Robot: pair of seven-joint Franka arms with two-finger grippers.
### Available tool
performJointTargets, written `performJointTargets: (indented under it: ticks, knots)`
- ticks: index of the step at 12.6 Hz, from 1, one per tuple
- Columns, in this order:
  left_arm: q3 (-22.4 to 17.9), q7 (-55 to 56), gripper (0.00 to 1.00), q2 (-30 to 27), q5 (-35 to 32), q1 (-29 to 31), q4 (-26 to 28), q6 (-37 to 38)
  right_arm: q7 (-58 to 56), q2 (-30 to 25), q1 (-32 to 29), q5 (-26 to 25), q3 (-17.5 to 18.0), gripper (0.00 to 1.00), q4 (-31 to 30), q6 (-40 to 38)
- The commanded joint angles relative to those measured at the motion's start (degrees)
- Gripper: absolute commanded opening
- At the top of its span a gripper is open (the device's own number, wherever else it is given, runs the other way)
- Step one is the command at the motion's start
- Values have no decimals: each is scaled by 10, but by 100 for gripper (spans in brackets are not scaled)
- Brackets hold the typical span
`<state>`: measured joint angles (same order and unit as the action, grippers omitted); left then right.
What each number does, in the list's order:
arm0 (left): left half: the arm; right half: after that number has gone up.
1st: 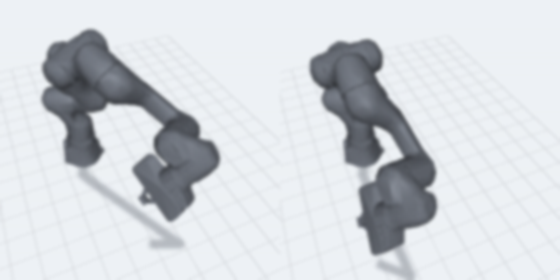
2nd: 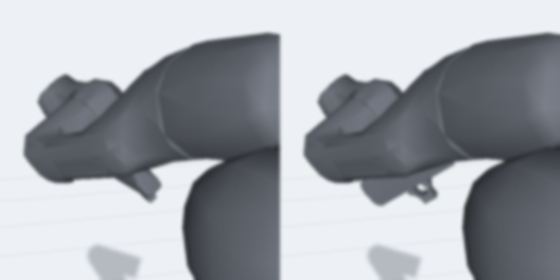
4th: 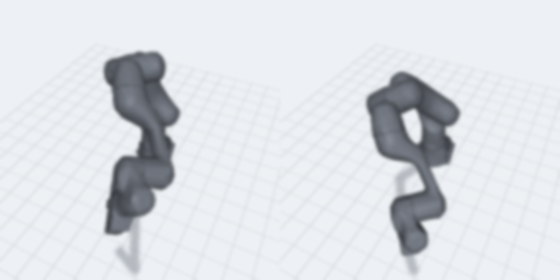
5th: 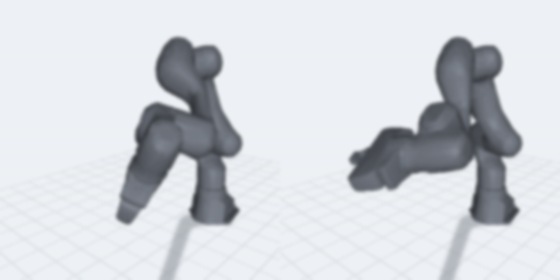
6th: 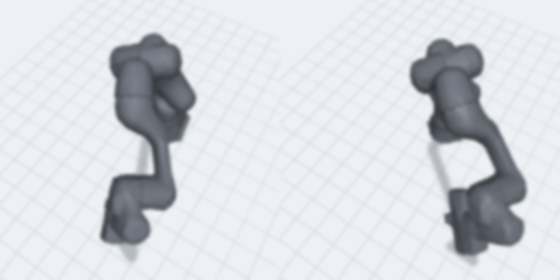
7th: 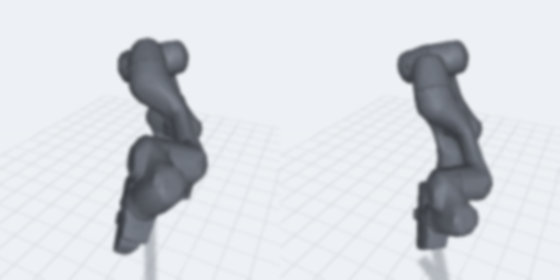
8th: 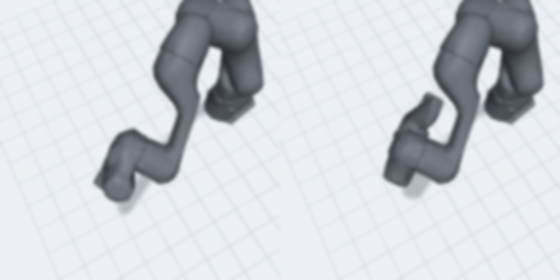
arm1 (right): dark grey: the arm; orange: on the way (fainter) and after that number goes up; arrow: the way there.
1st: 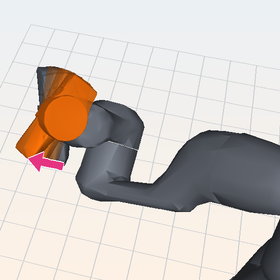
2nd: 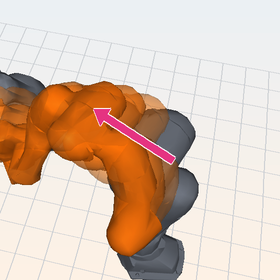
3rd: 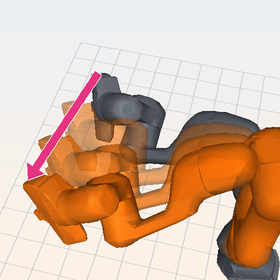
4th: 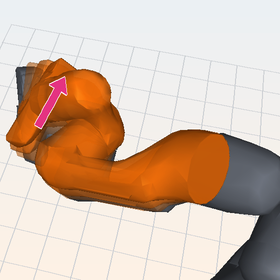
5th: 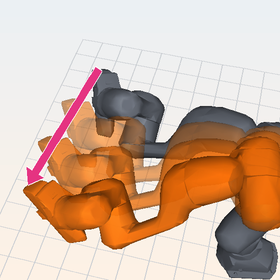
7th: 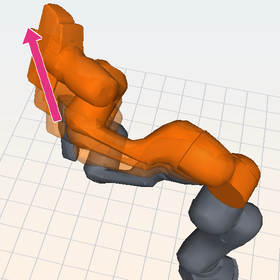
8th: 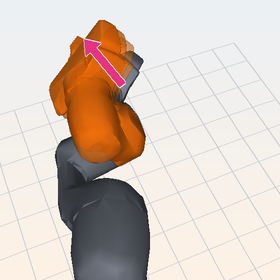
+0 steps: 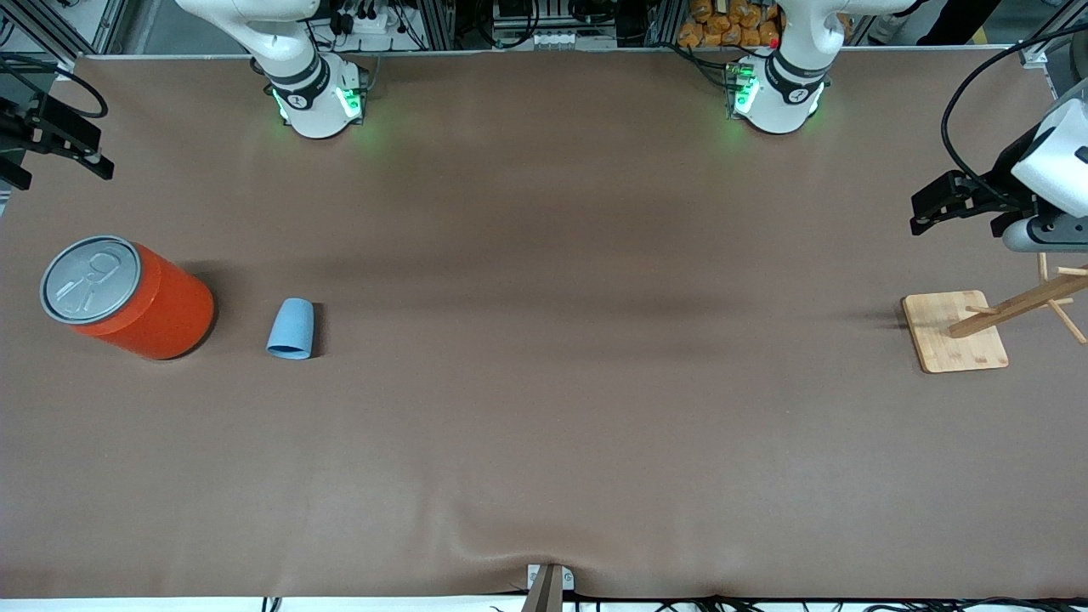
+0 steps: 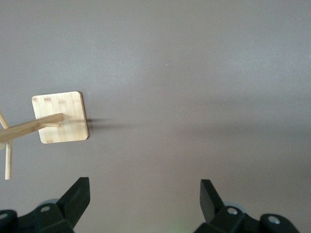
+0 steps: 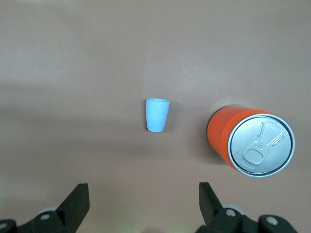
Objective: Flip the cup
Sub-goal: 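Lower the right gripper onto the blue cup lying on its side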
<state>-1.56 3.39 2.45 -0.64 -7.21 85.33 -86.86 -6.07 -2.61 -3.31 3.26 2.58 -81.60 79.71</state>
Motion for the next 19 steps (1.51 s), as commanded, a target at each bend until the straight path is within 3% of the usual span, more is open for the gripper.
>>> performJointTargets:
  ticks: [1, 6, 10, 13, 17, 19]
  knots:
    - [1, 1, 100, 2, 6, 5, -5, 3, -12, -4, -10, -2, 12, 100, 6, -8]
    - [2, 1, 100, 3, 6, 6, -7, 2, -25, 6, -15, 1, 8, 100, 5, -9]
    - [0, 0, 100, 4, 6, 11, -4, 3, -29, 67, -13, 2, 7, 100, 0, -8]
    - [0, -3, 100, 4, 6, 17, -4, 3, -33, 145, -20, 0, 6, 100, 4, -3]
    - [0, -5, 100, 5, 6, 28, -3, 2, -37, 204, -34, 5, 5, 100, -2, 58]
    - [0, -5, 100, 10, 6, 29, -3, 3, -36, 226, -30, 7, 6, 100, -40, 114]
